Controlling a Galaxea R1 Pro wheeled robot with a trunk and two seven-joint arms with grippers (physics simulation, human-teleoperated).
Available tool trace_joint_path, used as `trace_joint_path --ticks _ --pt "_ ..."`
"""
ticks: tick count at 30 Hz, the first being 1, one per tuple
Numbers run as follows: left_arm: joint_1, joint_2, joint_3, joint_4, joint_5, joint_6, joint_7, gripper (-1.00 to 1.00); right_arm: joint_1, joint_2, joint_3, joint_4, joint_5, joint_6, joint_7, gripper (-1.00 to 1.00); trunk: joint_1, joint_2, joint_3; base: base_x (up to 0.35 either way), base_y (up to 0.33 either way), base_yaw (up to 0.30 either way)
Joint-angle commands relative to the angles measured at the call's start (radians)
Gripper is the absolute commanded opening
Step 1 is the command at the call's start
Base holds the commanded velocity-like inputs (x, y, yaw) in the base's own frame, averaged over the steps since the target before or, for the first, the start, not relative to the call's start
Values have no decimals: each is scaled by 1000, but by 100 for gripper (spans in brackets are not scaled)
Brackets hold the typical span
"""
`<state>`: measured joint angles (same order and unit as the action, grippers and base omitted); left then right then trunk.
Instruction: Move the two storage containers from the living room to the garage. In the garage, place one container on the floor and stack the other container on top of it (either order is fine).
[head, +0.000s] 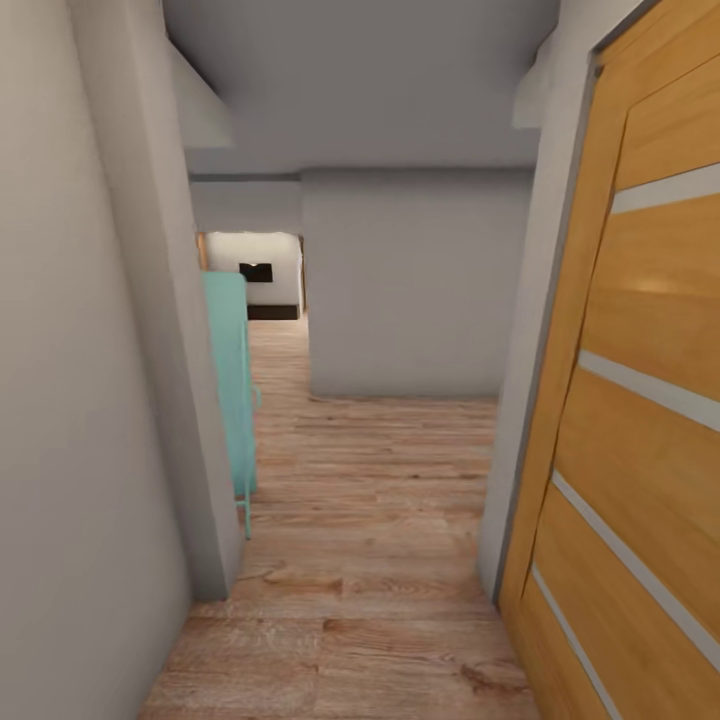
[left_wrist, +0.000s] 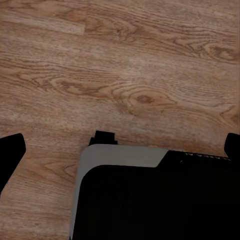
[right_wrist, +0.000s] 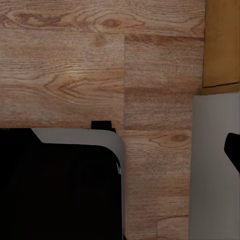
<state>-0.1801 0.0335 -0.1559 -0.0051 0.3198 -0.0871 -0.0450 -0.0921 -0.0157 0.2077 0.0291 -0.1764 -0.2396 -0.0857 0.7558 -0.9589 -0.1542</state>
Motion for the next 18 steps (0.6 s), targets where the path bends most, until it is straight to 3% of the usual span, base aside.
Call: trace_joint_path --ticks 1,18 --pt "-1 0 -8 2 10 -3 -4 100 -1 0 9 3 -10 -6 -1 100 1 -1 -1 320 0 0" --pt "-1 0 -8 2 10 -2 -4 100 -1 0 9 3 -13 -7 -1 100 1 -1 -1 322 0 0"
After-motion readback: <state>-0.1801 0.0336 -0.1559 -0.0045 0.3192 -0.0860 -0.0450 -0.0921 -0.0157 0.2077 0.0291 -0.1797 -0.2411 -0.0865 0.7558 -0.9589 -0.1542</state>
